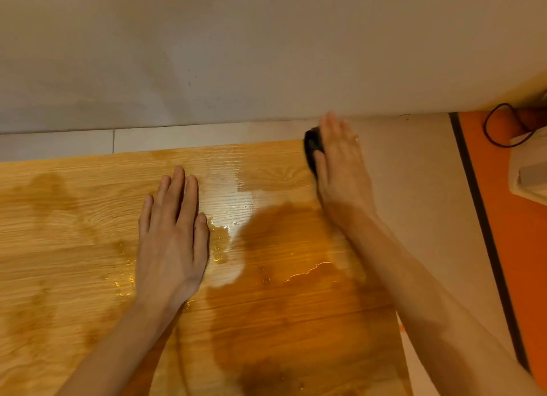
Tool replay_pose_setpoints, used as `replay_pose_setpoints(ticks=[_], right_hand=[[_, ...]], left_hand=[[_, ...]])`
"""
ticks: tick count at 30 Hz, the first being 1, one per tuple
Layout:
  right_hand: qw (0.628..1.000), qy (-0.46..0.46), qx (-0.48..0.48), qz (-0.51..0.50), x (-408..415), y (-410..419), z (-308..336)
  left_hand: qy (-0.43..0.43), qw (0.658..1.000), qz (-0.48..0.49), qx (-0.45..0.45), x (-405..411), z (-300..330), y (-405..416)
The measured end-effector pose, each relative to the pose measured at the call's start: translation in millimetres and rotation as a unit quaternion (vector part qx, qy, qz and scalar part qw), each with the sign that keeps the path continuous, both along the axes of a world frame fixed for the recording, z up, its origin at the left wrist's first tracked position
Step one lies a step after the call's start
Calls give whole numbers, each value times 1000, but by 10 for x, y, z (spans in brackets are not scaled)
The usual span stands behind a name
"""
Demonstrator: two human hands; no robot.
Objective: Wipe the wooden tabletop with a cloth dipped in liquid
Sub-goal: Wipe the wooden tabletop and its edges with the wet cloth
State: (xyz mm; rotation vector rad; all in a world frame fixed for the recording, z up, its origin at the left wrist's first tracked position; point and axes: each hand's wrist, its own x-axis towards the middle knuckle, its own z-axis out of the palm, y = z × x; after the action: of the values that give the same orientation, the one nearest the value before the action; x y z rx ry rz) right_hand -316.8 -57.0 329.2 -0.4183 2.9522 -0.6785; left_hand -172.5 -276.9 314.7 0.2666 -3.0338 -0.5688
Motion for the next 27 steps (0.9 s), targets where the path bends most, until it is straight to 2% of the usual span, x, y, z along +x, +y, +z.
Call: replay_pose_setpoints(ticks=[2, 4, 9, 12, 16, 18, 21, 24, 27], right_hand=[[993, -7, -12, -116, -51, 207, 9], [988, 9, 37, -148, -29, -63, -16], [996, 34, 51, 63, 111, -986, -92], [994, 37, 42, 91, 276, -793, -116], [986, 50, 48, 153, 1306, -308, -91], [979, 42, 56, 190, 1353, -243, -111], [983, 44, 63, 169, 677, -530, -74], [995, 29, 54, 82, 92, -813, -40], [993, 50, 78, 78, 481, -741, -97]], left_hand=[[-2, 1000, 3, -1, -4, -2, -3], [-2, 1000, 6, -3, -10, -8, -15], [12, 1000, 5, -13, -21, -31, -30], [17, 1000, 6, -11, -5, -50, -13], [25, 1000, 13, 0, -14, -52, -4], [26, 1000, 16, 0, -19, -51, -8], [28, 999, 18, 0, -44, -54, -41], [31, 999, 15, 2, -59, -69, -61], [34, 999, 17, 1, -55, -72, -43]])
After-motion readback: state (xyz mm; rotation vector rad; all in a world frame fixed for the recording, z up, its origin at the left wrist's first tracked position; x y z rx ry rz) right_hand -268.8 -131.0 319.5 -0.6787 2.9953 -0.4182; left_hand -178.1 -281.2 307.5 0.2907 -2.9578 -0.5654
